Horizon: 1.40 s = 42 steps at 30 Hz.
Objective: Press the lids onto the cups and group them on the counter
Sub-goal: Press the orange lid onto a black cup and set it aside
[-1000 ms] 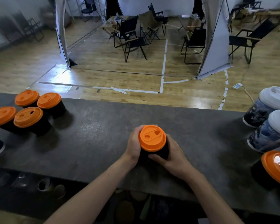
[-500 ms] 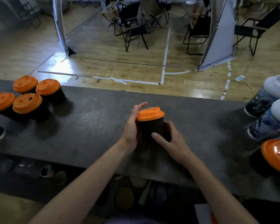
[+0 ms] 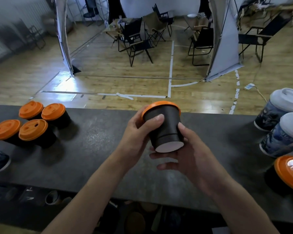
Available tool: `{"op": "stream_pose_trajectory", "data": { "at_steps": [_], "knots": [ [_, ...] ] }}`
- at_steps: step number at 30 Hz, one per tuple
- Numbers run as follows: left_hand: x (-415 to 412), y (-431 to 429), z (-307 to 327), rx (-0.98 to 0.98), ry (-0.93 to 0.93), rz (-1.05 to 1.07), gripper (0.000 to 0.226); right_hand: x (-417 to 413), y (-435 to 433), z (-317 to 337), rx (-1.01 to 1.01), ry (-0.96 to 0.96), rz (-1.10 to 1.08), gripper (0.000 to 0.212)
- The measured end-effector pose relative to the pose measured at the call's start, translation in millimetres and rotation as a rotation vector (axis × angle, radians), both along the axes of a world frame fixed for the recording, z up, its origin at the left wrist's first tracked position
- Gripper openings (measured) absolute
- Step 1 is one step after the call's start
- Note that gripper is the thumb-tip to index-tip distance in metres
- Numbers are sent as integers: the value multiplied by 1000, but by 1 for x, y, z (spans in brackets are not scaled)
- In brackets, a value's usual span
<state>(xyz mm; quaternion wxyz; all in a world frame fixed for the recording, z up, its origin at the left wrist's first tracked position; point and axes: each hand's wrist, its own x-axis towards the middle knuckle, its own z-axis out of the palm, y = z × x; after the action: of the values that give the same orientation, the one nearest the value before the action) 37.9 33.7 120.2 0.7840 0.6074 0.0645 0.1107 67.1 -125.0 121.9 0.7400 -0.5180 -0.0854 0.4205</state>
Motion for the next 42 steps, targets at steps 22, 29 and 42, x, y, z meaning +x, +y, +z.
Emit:
{"op": "stream_pose_trajectory", "data": {
  "at_steps": [22,29,42],
  "knots": [
    [6,15,23,162,29,-175,46,7,-10,14,45,72,122,72],
    [12,3,22,182,83,-109,31,3,-6,13,-61,-70,24,78],
    [5,11,22,150,5,-206,47,2,-12,17,71,85,124,83]
  ]
}}
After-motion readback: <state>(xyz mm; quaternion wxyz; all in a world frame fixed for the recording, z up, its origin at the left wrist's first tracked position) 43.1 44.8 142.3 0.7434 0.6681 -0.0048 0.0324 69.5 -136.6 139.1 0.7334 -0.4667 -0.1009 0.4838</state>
